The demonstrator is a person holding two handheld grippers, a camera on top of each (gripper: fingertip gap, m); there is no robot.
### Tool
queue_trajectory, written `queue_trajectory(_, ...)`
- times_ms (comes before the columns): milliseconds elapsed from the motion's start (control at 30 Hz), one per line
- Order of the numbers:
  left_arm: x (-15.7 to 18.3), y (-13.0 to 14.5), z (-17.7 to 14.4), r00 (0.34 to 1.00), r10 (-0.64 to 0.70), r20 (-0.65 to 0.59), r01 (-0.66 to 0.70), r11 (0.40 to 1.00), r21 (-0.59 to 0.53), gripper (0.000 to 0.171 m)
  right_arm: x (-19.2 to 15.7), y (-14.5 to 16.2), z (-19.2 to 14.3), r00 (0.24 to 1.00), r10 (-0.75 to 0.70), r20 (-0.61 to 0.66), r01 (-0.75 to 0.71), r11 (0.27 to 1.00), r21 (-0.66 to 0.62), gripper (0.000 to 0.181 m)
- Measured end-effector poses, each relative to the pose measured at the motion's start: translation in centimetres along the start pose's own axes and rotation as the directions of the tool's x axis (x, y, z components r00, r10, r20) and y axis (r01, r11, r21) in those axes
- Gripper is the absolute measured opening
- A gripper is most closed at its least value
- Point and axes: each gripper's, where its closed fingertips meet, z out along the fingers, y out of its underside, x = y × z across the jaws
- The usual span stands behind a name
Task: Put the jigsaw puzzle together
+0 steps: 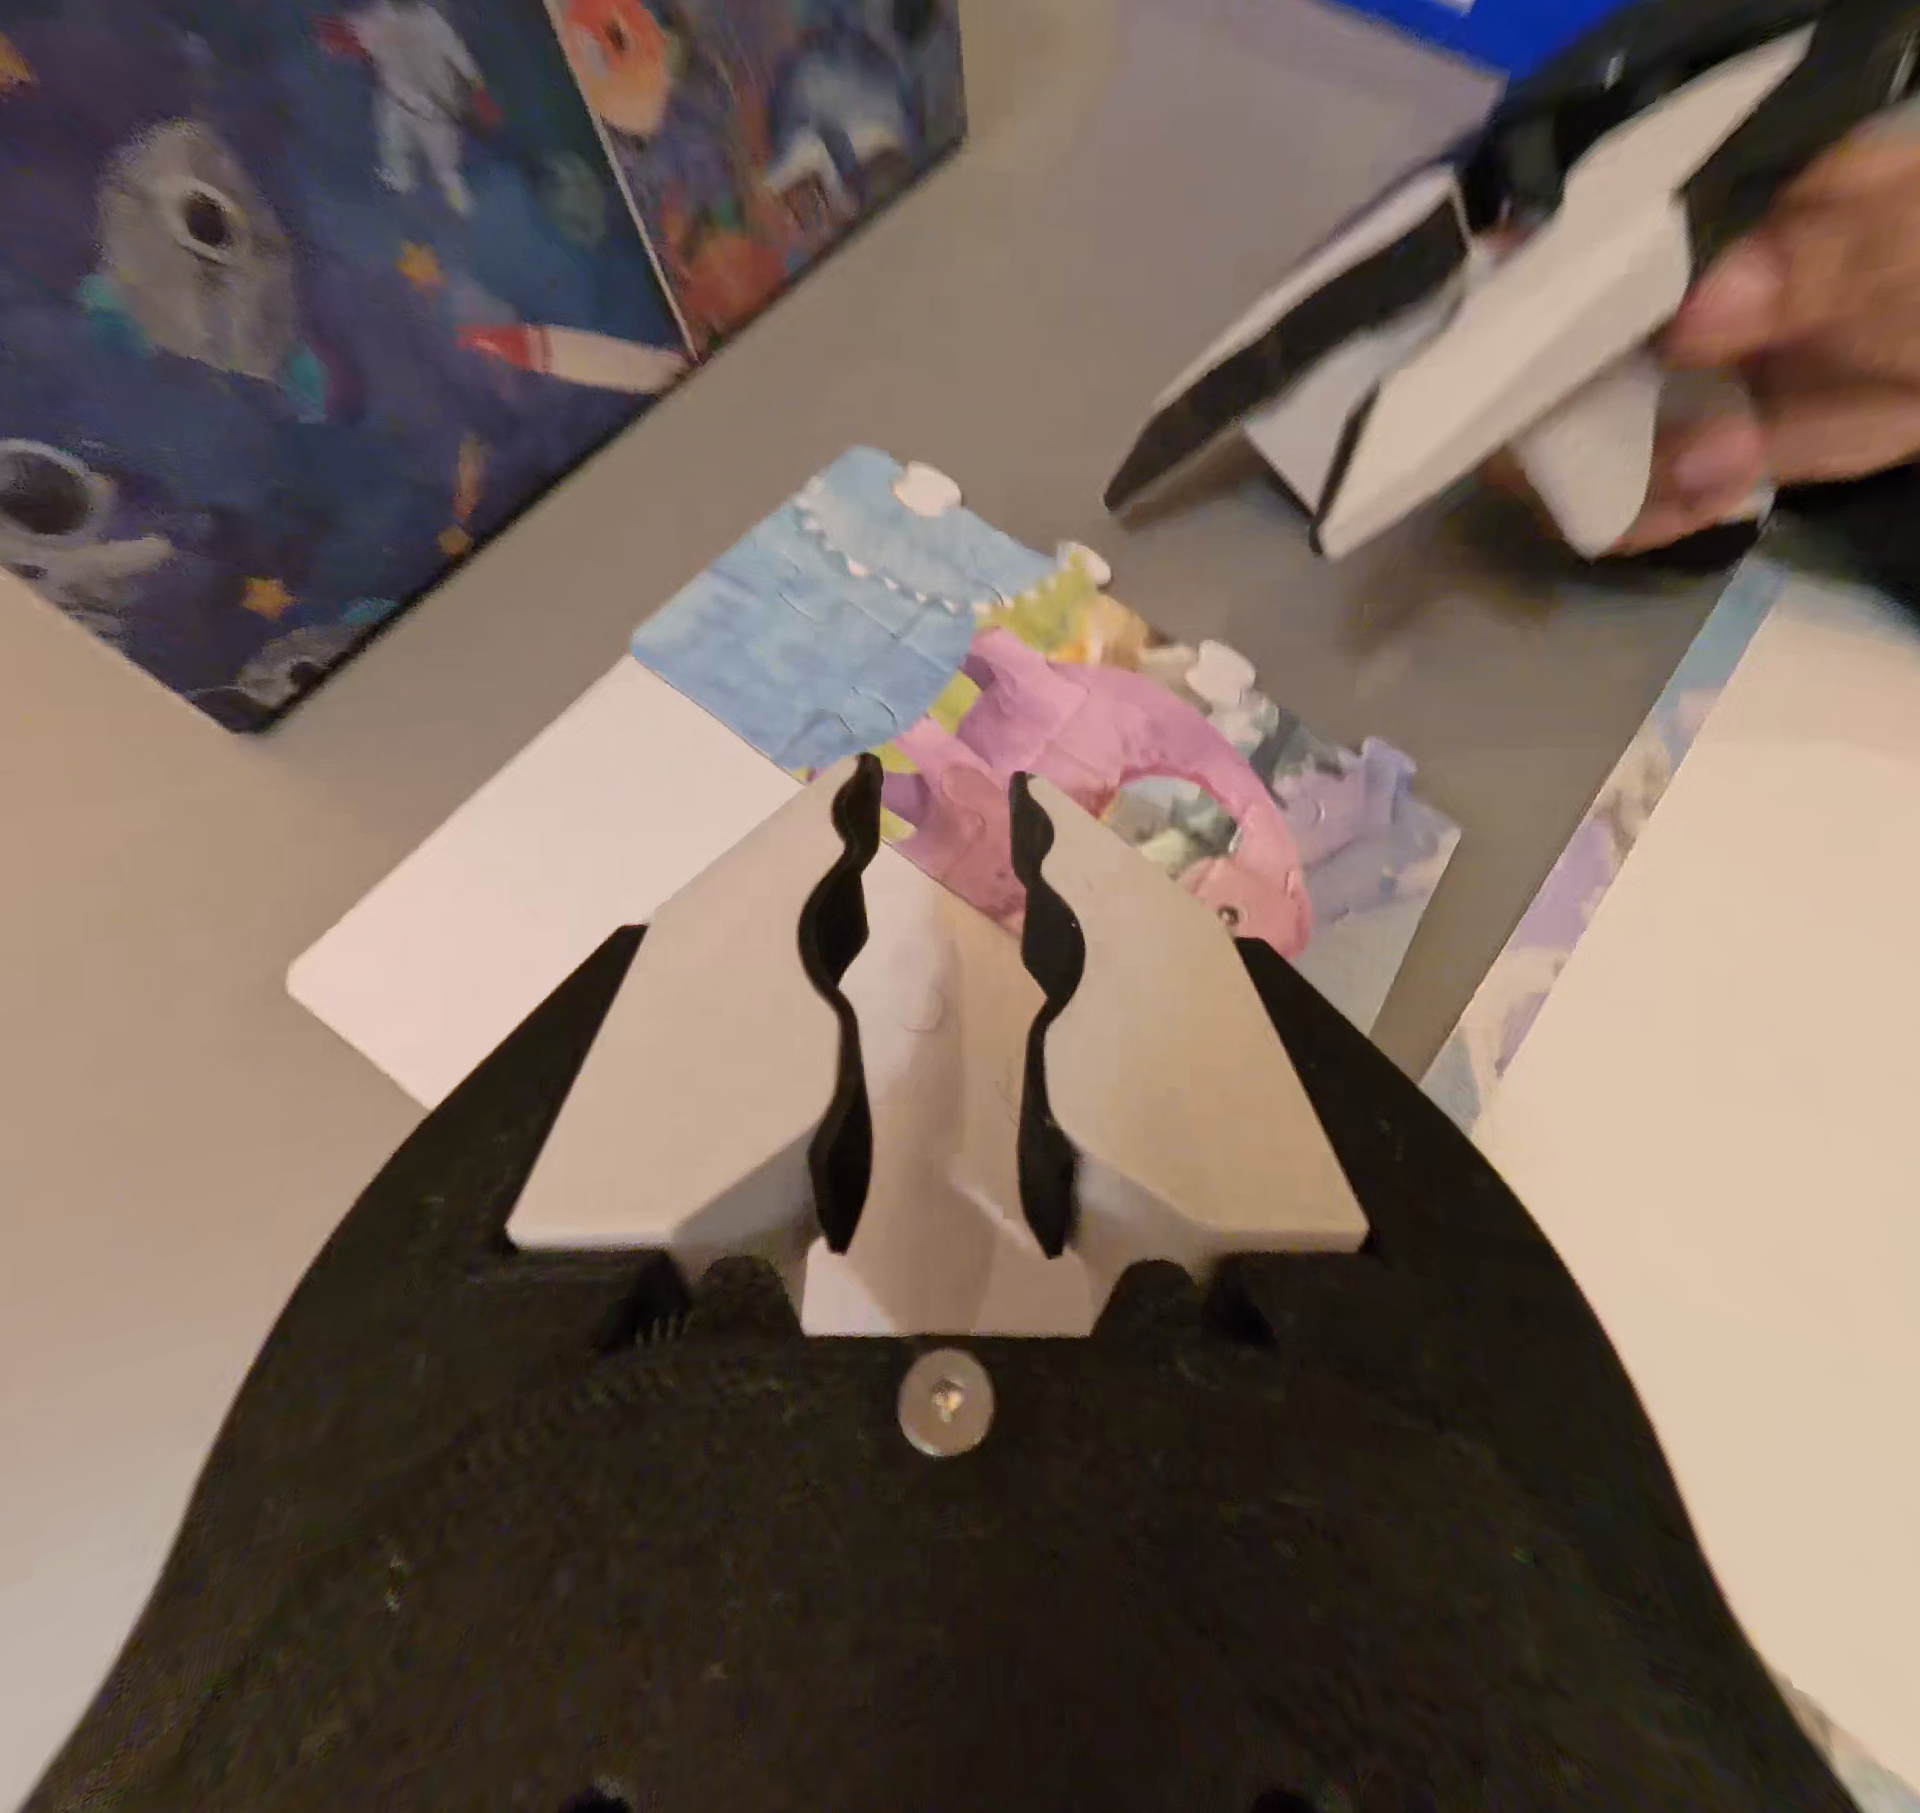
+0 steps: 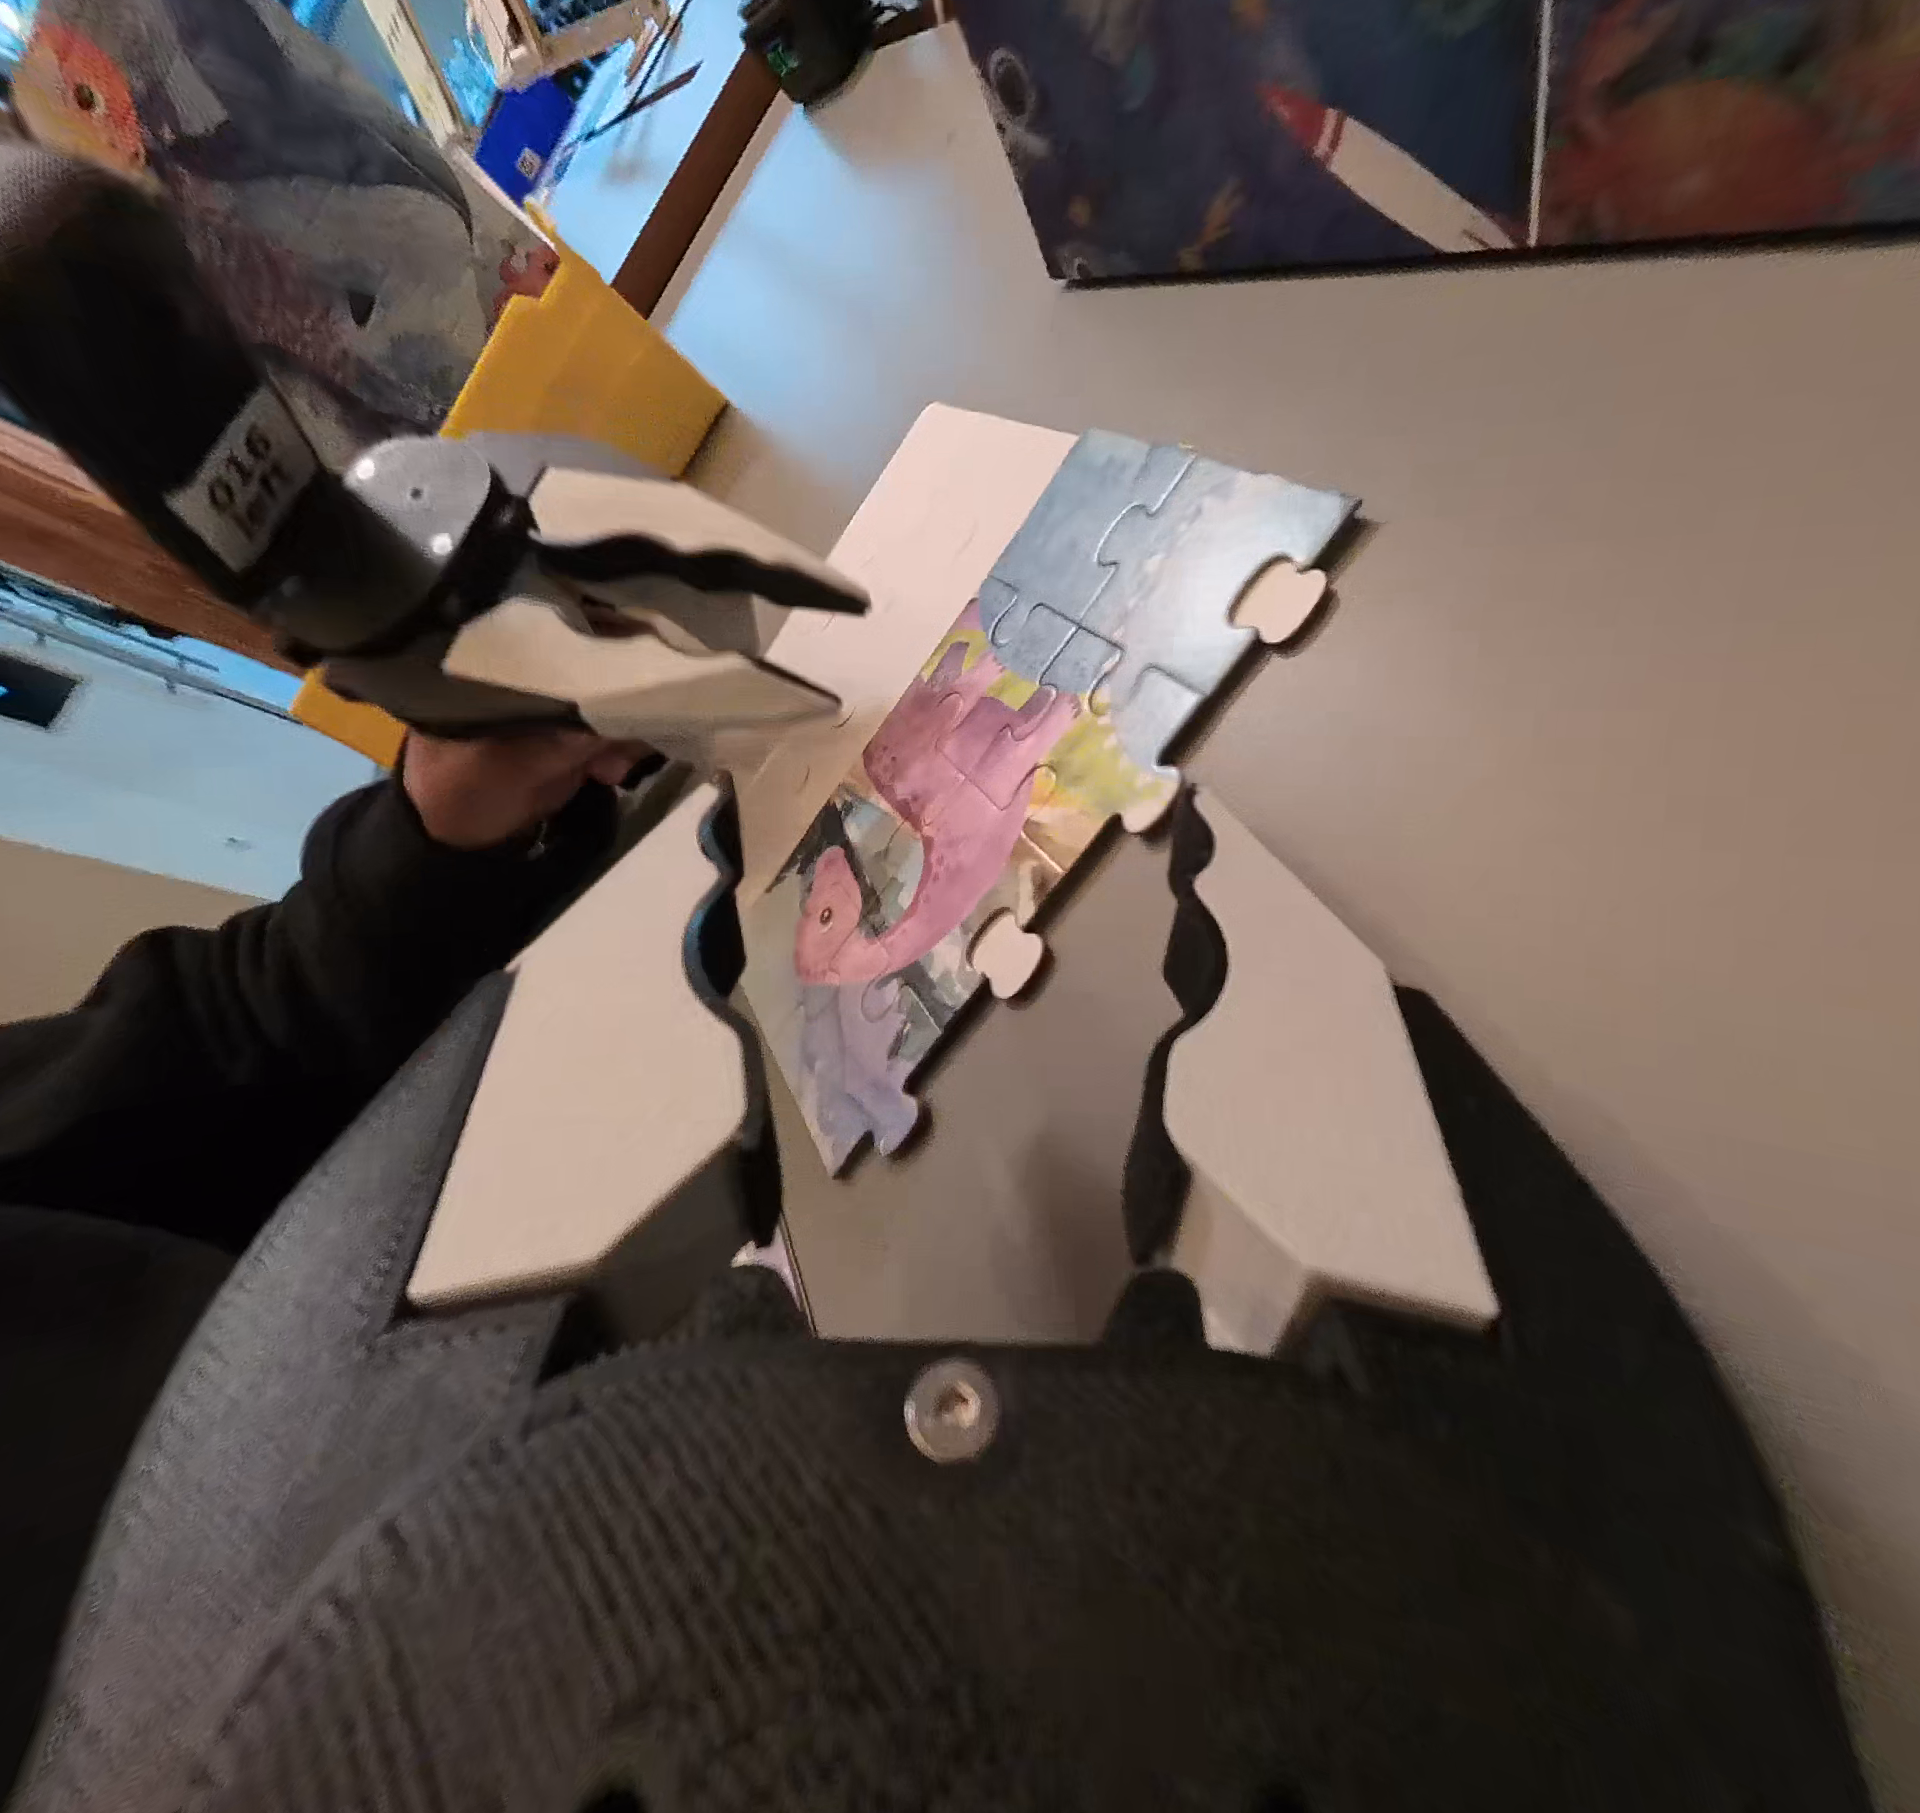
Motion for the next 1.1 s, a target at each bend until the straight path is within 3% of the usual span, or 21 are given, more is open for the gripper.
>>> queue_trajectory(100,-0.1,1.2,0.7,0.995,0.082,0.062,-0.076,0.993,-0.088,0.023,0.6,0.5,0.7,0.999,0.015,-0.032,-0.015,1.0,-0.02,0.083)
queue_trajectory(233,-2.1,1.1,-0.5,0.979,0.121,0.161,-0.103,0.988,-0.114,0.024,0.8,0.7,0.7,0.997,-0.007,-0.082,0.004,0.999,-0.039,0.077)
queue_trajectory(400,-1.8,3.4,-0.1,0.998,0.051,0.048,-0.039,0.976,-0.214,0.019,-0.5,2.4,0.0,0.999,-0.022,-0.048,0.017,0.995,-0.1,0.08)
queue_trajectory(600,-1.4,3.6,-0.1,0.992,-0.122,-0.042,0.111,0.974,-0.2,0.006,-1.7,2.4,1.2,1.0,0.021,0.003,-0.021,0.997,-0.081,0.084)
queue_trajectory(700,-1.1,3.8,-0.2,0.977,-0.187,-0.1,0.164,0.965,-0.203,0.0,-1.9,1.7,1.0,0.993,0.106,0.06,-0.104,0.994,-0.038,0.089)
queue_trajectory(833,-1.1,3.7,-0.1,0.983,-0.164,-0.087,0.144,0.968,-0.204,0.0,-2.4,0.1,0.0,0.956,0.221,0.195,-0.233,0.972,0.038,0.086)
queue_trajectory(1000,-1.1,3.7,-0.1,0.988,-0.137,-0.066,0.12,0.971,-0.206,0.0,-3.7,-1.6,-0.9,0.91,0.248,0.331,-0.293,0.952,0.092,0.083)
queue_trajectory(1033,-1.1,3.7,-0.1,0.988,-0.139,-0.068,0.123,0.971,-0.205,0.0,-4.6,-2.1,-1.1,0.885,0.247,0.396,-0.307,0.947,0.095,0.074)
queue_trajectory(1100,-1.0,3.7,0.0,0.986,-0.148,-0.078,0.13,0.972,-0.198,0.0,-6.2,-2.7,-1.0,0.841,0.256,0.476,-0.331,0.94,0.081,0.078)
